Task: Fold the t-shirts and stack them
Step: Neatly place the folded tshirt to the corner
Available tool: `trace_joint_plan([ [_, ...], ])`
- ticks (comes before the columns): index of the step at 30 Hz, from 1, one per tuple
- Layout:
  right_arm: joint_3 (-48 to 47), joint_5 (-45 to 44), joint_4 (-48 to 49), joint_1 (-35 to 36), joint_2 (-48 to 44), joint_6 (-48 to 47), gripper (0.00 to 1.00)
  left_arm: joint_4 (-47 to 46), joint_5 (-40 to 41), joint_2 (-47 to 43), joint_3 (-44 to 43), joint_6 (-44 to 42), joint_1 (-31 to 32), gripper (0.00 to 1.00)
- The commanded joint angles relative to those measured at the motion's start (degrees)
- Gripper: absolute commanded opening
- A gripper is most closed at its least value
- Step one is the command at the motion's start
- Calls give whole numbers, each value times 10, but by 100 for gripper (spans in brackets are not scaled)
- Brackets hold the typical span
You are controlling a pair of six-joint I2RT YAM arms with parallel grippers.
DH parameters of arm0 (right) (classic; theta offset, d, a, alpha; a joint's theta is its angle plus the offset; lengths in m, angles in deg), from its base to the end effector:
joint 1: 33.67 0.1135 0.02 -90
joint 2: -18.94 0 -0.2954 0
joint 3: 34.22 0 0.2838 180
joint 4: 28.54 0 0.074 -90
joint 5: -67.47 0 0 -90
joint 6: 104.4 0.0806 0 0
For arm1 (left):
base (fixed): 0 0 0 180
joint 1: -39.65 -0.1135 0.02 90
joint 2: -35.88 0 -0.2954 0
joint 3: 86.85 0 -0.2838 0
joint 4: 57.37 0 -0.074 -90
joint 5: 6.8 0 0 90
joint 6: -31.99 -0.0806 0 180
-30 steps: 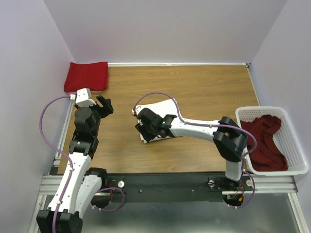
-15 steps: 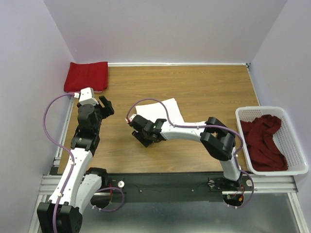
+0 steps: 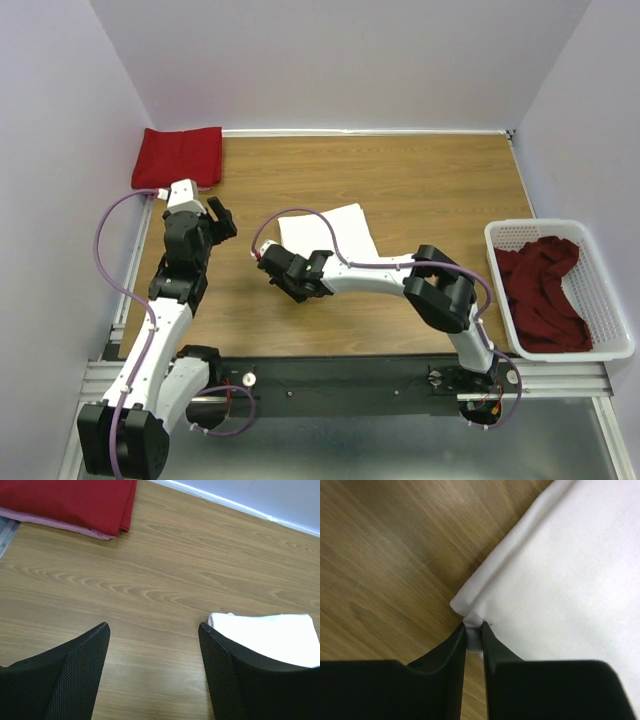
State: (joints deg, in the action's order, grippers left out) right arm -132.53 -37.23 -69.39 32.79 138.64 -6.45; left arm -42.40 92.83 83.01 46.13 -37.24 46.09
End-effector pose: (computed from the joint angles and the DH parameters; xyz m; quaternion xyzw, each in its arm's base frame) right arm 0.2190 0.4515 0.1321 -0.4438 0.8550 0.0449 0.2646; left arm 0.2509 -0.0148 0.2895 -0.1493 0.7784 -0.0778 0.6047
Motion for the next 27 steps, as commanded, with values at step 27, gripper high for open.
trace_joint_plan([
  [27,66,19,63,-23,-116,70,1,-219,-349,238,130,321,5,86],
])
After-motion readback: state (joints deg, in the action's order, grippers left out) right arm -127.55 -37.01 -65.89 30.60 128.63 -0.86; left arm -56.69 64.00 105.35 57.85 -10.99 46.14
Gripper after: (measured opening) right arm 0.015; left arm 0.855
